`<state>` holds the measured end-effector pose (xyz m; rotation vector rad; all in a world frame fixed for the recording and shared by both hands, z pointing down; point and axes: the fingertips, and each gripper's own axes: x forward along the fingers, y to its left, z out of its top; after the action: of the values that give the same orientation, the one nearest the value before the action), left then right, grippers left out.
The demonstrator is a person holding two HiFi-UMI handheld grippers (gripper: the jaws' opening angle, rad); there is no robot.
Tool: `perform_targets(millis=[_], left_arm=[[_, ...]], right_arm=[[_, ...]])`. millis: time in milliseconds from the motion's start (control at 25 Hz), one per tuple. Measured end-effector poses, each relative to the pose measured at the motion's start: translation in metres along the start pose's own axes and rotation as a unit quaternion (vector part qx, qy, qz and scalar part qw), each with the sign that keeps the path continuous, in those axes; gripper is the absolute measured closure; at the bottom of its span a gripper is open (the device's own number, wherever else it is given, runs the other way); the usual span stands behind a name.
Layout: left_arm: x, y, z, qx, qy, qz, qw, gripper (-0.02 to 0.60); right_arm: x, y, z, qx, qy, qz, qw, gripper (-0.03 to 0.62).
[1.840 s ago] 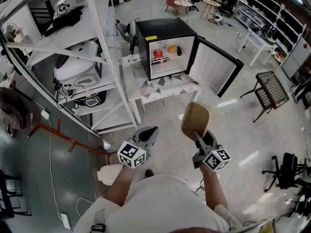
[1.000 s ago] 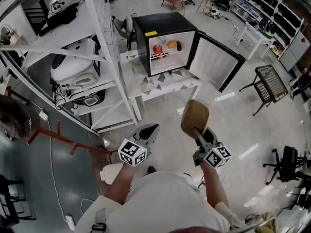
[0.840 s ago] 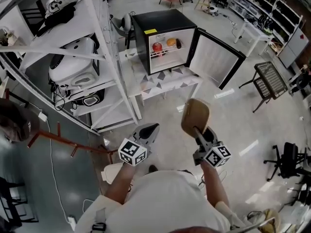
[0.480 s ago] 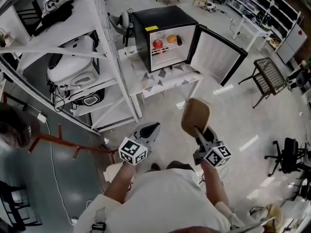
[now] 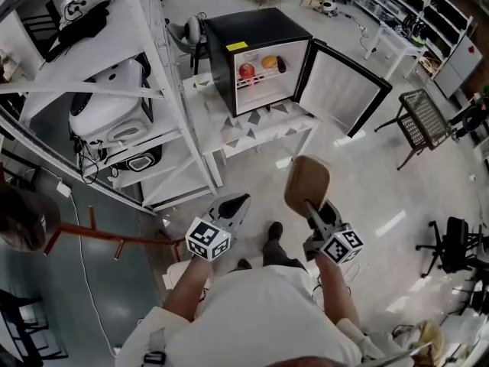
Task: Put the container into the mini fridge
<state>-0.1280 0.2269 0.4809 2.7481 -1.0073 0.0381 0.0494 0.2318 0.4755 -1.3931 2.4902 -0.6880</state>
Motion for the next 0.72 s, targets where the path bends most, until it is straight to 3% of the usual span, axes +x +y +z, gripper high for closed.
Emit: perform_targets(millis=[720], left_arm=[[0.124, 0.079, 0.018, -0.001, 0.015, 0.038, 0.9992, 0.577]], right_arm=[[0.115, -0.108, 0.044, 0.025, 0.033, 0.036, 0.999, 0.370]])
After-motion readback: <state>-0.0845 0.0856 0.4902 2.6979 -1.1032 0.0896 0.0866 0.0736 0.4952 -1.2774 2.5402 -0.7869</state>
